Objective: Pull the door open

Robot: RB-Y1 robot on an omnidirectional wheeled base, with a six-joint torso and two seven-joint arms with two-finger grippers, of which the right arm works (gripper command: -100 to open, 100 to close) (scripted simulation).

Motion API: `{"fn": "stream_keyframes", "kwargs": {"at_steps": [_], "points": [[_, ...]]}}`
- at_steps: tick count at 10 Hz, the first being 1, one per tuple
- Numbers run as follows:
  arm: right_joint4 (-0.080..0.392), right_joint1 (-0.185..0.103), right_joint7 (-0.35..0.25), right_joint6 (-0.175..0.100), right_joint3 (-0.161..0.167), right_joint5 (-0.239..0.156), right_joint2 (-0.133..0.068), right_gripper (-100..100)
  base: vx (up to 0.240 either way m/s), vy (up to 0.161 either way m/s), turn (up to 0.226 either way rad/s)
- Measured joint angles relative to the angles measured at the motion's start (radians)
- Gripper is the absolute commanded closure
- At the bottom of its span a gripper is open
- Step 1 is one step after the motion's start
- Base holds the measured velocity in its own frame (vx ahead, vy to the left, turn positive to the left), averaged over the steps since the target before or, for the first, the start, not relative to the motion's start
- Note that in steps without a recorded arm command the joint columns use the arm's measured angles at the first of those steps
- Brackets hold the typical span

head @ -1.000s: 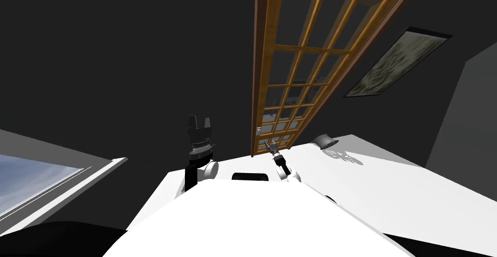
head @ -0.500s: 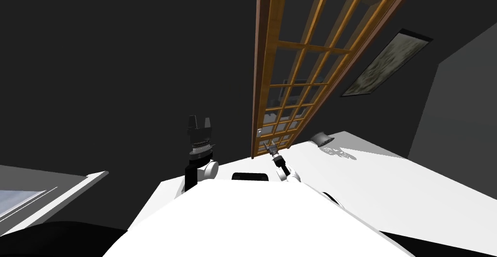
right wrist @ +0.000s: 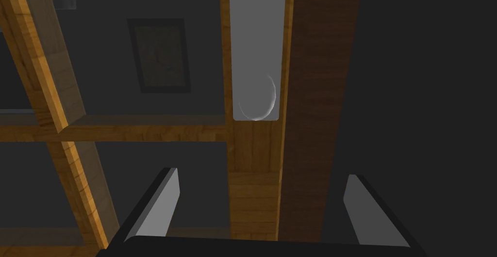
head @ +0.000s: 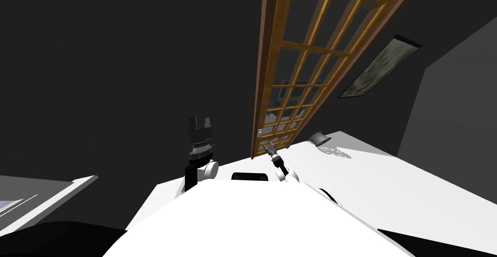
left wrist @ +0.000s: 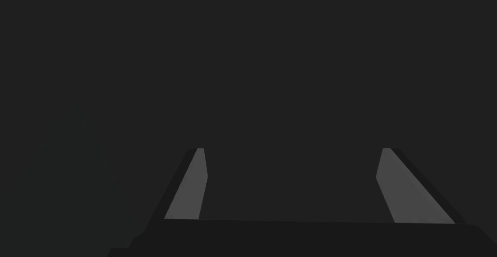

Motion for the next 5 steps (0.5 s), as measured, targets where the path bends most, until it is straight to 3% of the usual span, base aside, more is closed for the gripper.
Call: {"fn": "stream_keyframes", "kwargs": {"at_steps": [1, 2, 4, 5], "points": [[-0.019, 0.009, 0.002, 0.008, 0.004, 0.003, 0.003, -100, 0.001, -0.114, -0.007], [0.018, -0.012, 0.019, 0.000, 0.008, 0.009, 0.021, -100, 0.002, -0.080, 0.013], [-0.072, 0.024, 0.022, 0.054, 0.034, 0.032, 0.046, -100, 0.022, -0.011, -0.095], [-0.059, 0.013, 0.030, 0.052, 0.037, 0.035, 0.055, -100, 0.012, 0.021, 0.011]]}}
